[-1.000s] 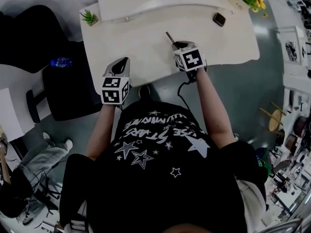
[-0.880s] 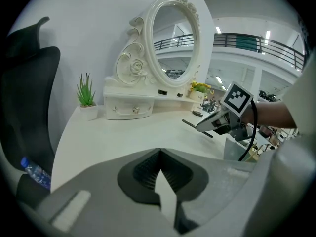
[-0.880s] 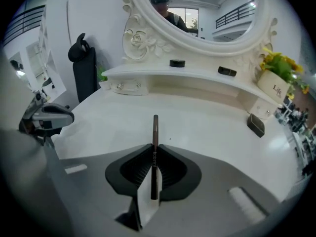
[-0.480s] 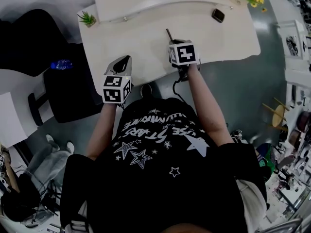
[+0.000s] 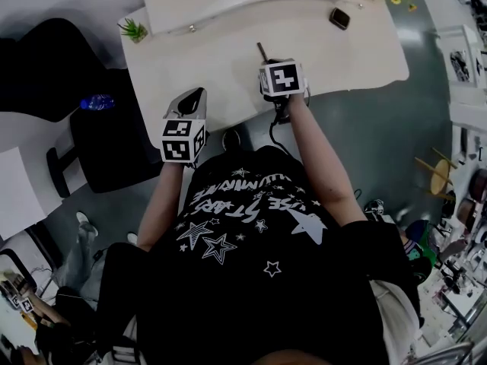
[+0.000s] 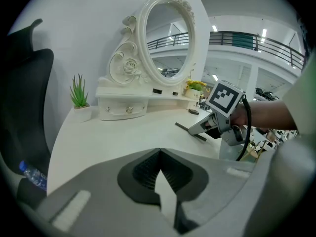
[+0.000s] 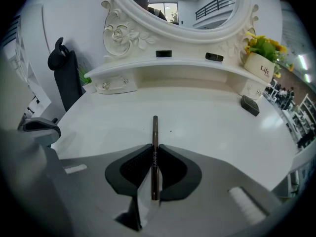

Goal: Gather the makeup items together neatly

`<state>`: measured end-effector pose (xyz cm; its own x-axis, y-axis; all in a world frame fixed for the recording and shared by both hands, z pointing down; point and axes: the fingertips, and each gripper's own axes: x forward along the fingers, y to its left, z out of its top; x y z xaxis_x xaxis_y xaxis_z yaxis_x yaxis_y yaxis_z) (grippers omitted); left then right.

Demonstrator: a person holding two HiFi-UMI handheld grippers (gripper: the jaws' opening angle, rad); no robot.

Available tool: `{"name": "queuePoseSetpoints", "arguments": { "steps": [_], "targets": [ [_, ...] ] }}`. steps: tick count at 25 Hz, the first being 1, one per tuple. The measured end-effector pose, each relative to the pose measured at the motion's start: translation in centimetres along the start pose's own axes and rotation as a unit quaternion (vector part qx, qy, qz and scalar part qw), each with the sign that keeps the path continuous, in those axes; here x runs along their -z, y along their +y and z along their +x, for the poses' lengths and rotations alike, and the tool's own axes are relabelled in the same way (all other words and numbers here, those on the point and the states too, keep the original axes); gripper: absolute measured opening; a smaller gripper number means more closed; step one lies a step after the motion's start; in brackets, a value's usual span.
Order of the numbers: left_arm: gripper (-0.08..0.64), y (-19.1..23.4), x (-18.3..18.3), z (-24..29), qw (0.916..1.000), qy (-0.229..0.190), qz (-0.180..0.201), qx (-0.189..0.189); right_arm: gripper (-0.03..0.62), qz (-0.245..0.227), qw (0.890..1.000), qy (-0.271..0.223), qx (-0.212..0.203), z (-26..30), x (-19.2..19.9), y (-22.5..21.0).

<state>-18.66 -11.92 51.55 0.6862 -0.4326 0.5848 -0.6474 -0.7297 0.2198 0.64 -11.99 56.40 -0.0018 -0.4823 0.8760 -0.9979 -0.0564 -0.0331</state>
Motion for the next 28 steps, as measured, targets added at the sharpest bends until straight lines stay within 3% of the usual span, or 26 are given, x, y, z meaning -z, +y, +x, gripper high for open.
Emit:
{"name": "queuePoseSetpoints", "arguments": {
  "steps": [7, 16, 23, 28],
  "targets": [
    [0.002, -0.5, -0.1, 0.1, 1.0, 0.0, 0.006, 0.007, 0.156, -0.006, 1.0, -0.012, -0.021, -0.2, 0.1, 0.6],
    [0.002, -1.6, 0.0, 0.2, 1.0, 0.002, 0.009, 0.003, 0.192, -0.03, 0.998, -0.057, -0.015, -3.4, -0.2, -1.9],
    [0.002, -3.4, -1.6, 2.4, 0.9998, 0.005, 0.011, -0.018, 0.294, -0.041, 0.991, -0.129, -0.008, -5.3, -1.7, -9.3],
    [0.002, -5.8, -4.3, 4.8, 0.9992, -0.005, 0.009, -0.038, 0.344, -0.035, 0.99, -0.136, -0.001, -5.4, -2.6, -16.4]
  ]
}}
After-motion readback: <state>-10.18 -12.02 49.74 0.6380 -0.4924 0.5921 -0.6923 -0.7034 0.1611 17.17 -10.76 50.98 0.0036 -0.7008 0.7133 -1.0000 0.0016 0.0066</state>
